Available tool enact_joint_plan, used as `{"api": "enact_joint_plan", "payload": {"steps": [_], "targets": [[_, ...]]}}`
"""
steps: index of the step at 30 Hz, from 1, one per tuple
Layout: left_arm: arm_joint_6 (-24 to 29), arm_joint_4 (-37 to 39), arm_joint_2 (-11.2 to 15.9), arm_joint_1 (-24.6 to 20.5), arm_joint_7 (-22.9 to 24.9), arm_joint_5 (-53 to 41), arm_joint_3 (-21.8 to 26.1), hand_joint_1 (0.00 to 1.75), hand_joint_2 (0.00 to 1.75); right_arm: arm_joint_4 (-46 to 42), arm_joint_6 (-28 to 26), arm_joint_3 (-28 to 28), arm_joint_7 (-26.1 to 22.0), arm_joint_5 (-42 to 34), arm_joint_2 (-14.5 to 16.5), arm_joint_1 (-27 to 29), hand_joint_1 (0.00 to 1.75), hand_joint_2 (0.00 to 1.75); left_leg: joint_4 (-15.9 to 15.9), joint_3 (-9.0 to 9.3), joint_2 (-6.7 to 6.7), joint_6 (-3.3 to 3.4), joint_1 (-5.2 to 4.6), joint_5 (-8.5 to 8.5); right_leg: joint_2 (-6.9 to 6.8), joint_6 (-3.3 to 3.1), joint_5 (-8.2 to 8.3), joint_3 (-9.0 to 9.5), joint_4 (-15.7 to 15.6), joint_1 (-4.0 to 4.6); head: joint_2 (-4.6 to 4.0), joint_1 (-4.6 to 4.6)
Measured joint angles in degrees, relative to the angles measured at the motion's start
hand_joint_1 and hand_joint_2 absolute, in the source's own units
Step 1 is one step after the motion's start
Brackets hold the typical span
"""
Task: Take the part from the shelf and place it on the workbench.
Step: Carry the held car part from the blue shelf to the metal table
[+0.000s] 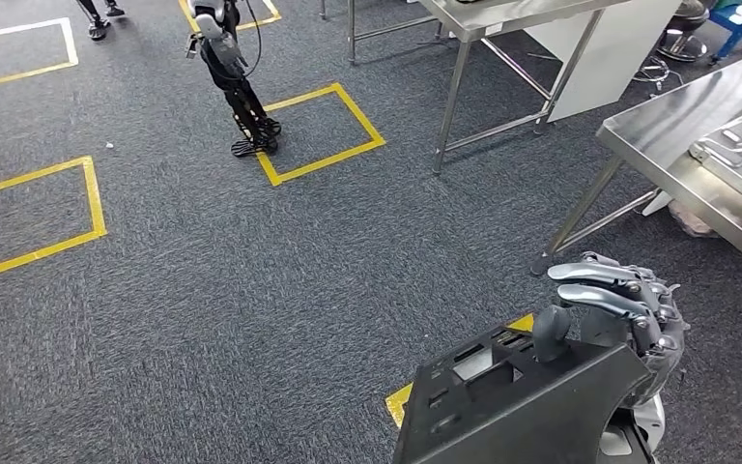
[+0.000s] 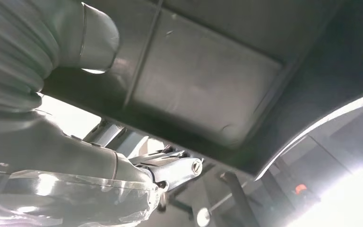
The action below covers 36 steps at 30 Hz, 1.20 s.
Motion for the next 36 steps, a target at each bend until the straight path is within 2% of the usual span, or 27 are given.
{"api": "enact_joint_plan", "payload": {"steps": [1, 2, 4, 5, 7, 8, 10, 11, 12, 13, 14, 15, 16, 18, 20, 22, 23, 24, 25, 27, 28, 29, 30, 31, 33, 34, 36], "targets": [[-0.03, 0.00, -0.11, -0.06, 0.18, -0.20, 0.00, 0.00, 1.75, 0.02, -0.33, 0.01, 0.08, 0.80, 0.00, 0.11, 1.75, 1.75, 0.08, 0.04, 0.65, -0.11, 0.01, -0.10, -0.55, 0.02, 1.76, 1.86, -3.33, -0.05, -0.01, 0.01], [-0.07, 0.00, -0.21, -0.11, 0.39, -0.38, 0.00, 0.00, 1.75, 0.01, -0.68, 0.02, 0.24, 1.57, 0.00, 0.18, 1.75, 1.75, 0.22, 0.09, 1.23, -0.30, -0.05, -0.26, -1.91, -0.10, 3.43, 4.28, -7.77, 0.00, 0.00, 0.01], [-0.09, 0.00, -0.40, -0.15, 0.78, -0.79, 0.00, 0.00, 1.75, -0.01, -1.08, 0.04, 0.71, 2.54, 0.01, 0.28, 1.75, 1.75, 0.60, 0.19, 2.28, -0.86, -0.34, -0.69, -3.85, -0.82, 5.36, 7.64, -14.23, 0.33, 0.00, -0.10], [-0.08, 0.00, -0.45, -0.16, 0.98, -0.94, 0.00, 0.00, 1.75, -0.02, -1.16, 0.06, 1.00, 2.77, 0.01, 0.32, 1.75, 1.75, 0.71, 0.26, 2.80, -1.19, -0.48, -0.86, -4.18, -1.23, 5.48, 8.13, -15.38, 0.53, 0.01, -0.15], [-0.05, 0.00, -0.63, -0.26, 1.21, -1.10, 0.00, 0.00, 1.75, -0.03, -0.90, 0.09, 1.49, 2.88, -0.01, 0.29, 1.75, 1.75, 0.78, 0.51, 3.94, -1.79, -0.55, -1.10, -2.82, -1.95, 5.65, 7.97, -15.50, 0.63, 0.01, -0.24], [-0.04, 0.00, -0.76, -0.34, 1.20, -1.09, 0.01, 0.00, 1.75, -0.02, -0.57, 0.10, 1.72, 2.87, -0.02, 0.14, 1.75, 1.75, 1.22, 0.52, 3.61, -2.14, -0.42, -1.49, -2.18, -2.27, 5.80, 8.04, -15.68, 0.55, 0.01, -0.24], [-0.02, 0.00, -0.99, -0.44, 0.97, -1.01, 0.07, 0.00, 1.75, 0.09, 0.16, 0.17, 2.06, 2.81, -0.03, -0.60, 1.75, 1.75, 4.97, -0.82, 0.99, -2.71, -0.09, -3.99, -0.97, -2.93, 6.15, 8.22, -16.06, 0.24, 0.01, -0.40], [-0.02, 0.00, -1.07, -0.40, 0.78, -0.97, 0.13, 0.00, 1.75, 0.19, 0.47, 0.24, 2.12, 2.74, -0.03, -1.03, 1.75, 1.75, 8.48, -2.36, -0.78, -2.91, 0.08, -5.93, -0.36, -3.11, 6.22, 8.20, -16.10, 0.21, 0.01, -0.50], [-0.02, 0.00, -1.13, -0.31, 0.57, -0.93, 0.19, 0.00, 1.75, 0.33, 0.67, 0.31, 2.13, 2.65, -0.03, -1.39, 1.75, 1.75, 12.52, -4.23, -1.79, -3.02, 0.12, -7.84, 0.32, -3.24, 6.27, 8.14, -16.07, 0.22, 0.01, -0.57], [-0.03, 0.00, -1.17, -0.20, 0.35, -0.92, 0.26, 0.00, 1.75, 0.47, 0.78, 0.36, 2.12, 2.53, -0.03, -1.63, 1.75, 1.75, 15.91, -5.87, -2.20, -3.08, 0.12, -9.04, 1.06, -3.28, 6.29, 8.10, -16.03, 0.25, 0.01, -0.56], [-0.08, 0.00, -1.23, -0.10, 0.11, -0.93, 0.30, 0.00, 1.75, 0.62, 0.83, 0.39, 2.10, 2.38, -0.03, -1.85, 1.75, 1.75, 17.64, -6.78, -2.36, -3.09, 0.12, -9.14, 1.82, -3.28, 6.30, 8.08, -15.98, 0.29, 0.01, -0.57], [-0.14, 0.00, -1.30, -0.04, -0.11, -0.98, 0.33, 0.00, 1.75, 0.75, 0.84, 0.42, 2.08, 2.23, -0.03, -2.10, 1.75, 1.75, 17.08, -6.67, -2.45, -3.01, 0.12, -8.04, 2.60, -3.25, 6.31, 8.11, -15.91, 0.30, 0.00, -0.57], [-0.22, 0.00, -1.34, -0.02, -0.31, -1.03, 0.36, 0.00, 1.75, 0.86, 0.84, 0.43, 2.06, 2.09, -0.02, -2.40, 1.75, 1.75, 14.28, -5.51, -2.71, -2.86, 0.15, -6.01, 3.37, -3.20, 6.30, 8.16, -15.83, 0.30, 0.00, -0.57], [-0.38, 0.00, -1.37, -0.02, -0.60, -1.11, 0.37, 0.00, 1.75, 0.96, 0.84, 0.44, 2.04, 1.86, -0.02, -3.07, 1.75, 1.75, 6.14, -2.08, -4.90, -2.46, 0.28, -2.05, 4.78, -2.92, 6.28, 8.11, -15.65, 0.31, 0.00, -0.55], [-0.48, 0.00, -1.35, -0.01, -0.76, -1.11, 0.39, 0.00, 1.75, 1.02, 0.82, 0.48, 2.03, 1.76, -0.01, -3.59, 1.75, 1.75, 1.77, -0.28, -6.83, -2.06, 0.37, -0.87, 6.03, -2.32, 6.44, 7.65, -15.48, 0.28, -0.01, -0.54], [-0.52, 0.00, -1.34, -0.14, -0.82, -1.11, 0.41, 0.00, 1.75, 1.04, 0.76, 0.51, 2.03, 1.74, 0.00, -3.81, 1.75, 1.75, 1.29, -0.15, -6.36, -1.56, 0.29, -0.93, 7.25, -1.52, 6.80, 7.17, -15.56, 0.15, 0.00, -0.54], [-0.52, 0.00, -1.35, -0.29, -0.83, -1.11, 0.42, 0.00, 1.75, 1.04, 0.70, 0.50, 2.03, 1.74, 0.01, -3.87, 1.75, 1.75, 1.08, -0.12, -5.71, -1.19, 0.32, -0.73, 7.03, -1.21, 6.77, 6.99, -15.43, 0.10, -0.01, -0.54], [-0.52, 0.00, -1.36, -0.42, -0.86, -1.10, 0.45, 0.00, 1.75, 1.03, 0.64, 0.50, 2.04, 1.71, 0.03, -4.07, 1.75, 1.75, 0.84, -0.08, -5.03, -0.76, 0.38, -0.53, 5.83, -0.96, 6.26, 6.57, -14.72, 0.17, -0.01, -0.40], [-0.51, 0.00, -1.39, -0.50, -0.91, -1.08, 0.51, 0.00, 1.75, 1.03, 0.61, 0.50, 2.04, 1.64, 0.06, -4.45, 1.75, 1.75, 0.60, -0.07, -4.28, -0.36, 0.44, -0.37, 4.13, -0.77, 5.07, 5.66, -12.87, 0.27, -0.01, -0.26], [-0.48, 0.00, -1.41, -0.44, -1.04, -0.98, 0.81, 0.00, 1.75, 1.11, 0.81, 0.50, 2.07, 1.18, 0.20, -5.52, 1.75, 1.75, 0.46, -0.12, -2.71, 0.13, 0.27, -0.33, 0.88, -0.53, 1.39, 2.37, -5.94, 0.26, 0.00, 0.04], [-0.48, 0.00, -1.42, -0.38, -1.11, -0.92, 1.03, 0.00, 1.75, 1.20, 1.04, 0.50, 2.10, 0.83, 0.29, -6.08, 1.75, 1.75, 0.49, -0.17, -1.88, 0.19, 0.17, -0.36, 0.38, -0.40, -0.14, 0.58, -2.12, 0.15, 0.00, 0.05], [-0.48, 0.00, -1.42, -0.35, -1.20, -0.85, 1.24, 0.00, 1.75, 1.33, 1.42, 0.50, 2.20, 0.43, 0.40, -6.63, 1.75, 1.75, 0.51, -0.19, -1.06, 0.19, 0.11, -0.40, 0.19, -0.28, -0.72, -0.53, 0.27, 0.04, 0.00, 0.05], [-0.49, 0.00, -1.44, -0.39, -1.33, -0.79, 1.40, 0.00, 1.75, 1.49, 1.86, 0.50, 2.33, 0.07, 0.51, -7.25, 1.75, 1.75, 0.56, -0.21, -0.28, 0.15, 0.08, -0.45, 0.03, -0.21, -0.25, -0.59, 0.60, -0.03, 0.00, 0.05], [-0.54, 0.00, -1.48, -0.48, -1.44, -0.74, 1.51, 0.00, 1.75, 1.66, 2.37, 0.48, 2.53, -0.22, 0.63, -8.02, 1.75, 1.75, 0.64, -0.19, 0.46, 0.06, 0.07, -0.53, -0.31, -0.20, 1.22, 0.60, -1.52, -0.07, 0.00, 0.05], [-0.74, 0.00, -1.62, -0.67, -1.63, -0.69, 1.60, 0.00, 1.75, 1.98, 3.31, 0.43, 2.93, -0.53, 0.87, -9.73, 1.75, 1.75, 0.85, -0.06, 1.69, -0.29, -0.06, -0.80, -2.50, -0.51, 4.54, 5.00, -9.60, 0.18, 0.01, 0.07], [-0.87, 0.00, -1.69, -0.73, -1.68, -0.69, 1.64, 0.00, 1.75, 2.14, 3.65, 0.40, 3.05, -0.57, 1.02, -10.51, 1.75, 1.75, 0.96, 0.02, 2.19, -0.54, -0.20, -0.95, -3.63, -0.81, 5.53, 6.71, -12.91, 0.36, 0.01, 0.04], [-1.01, 0.00, -1.79, -0.82, -1.72, -0.69, 1.74, 0.00, 1.75, 2.44, 4.01, 0.38, 3.15, -0.53, 1.31, -11.55, 1.75, 1.75, 1.05, 0.21, 3.16, -1.10, -0.46, -1.17, -4.49, -1.38, 5.76, 7.74, -15.32, 0.80, 0.01, 0.01]]}}
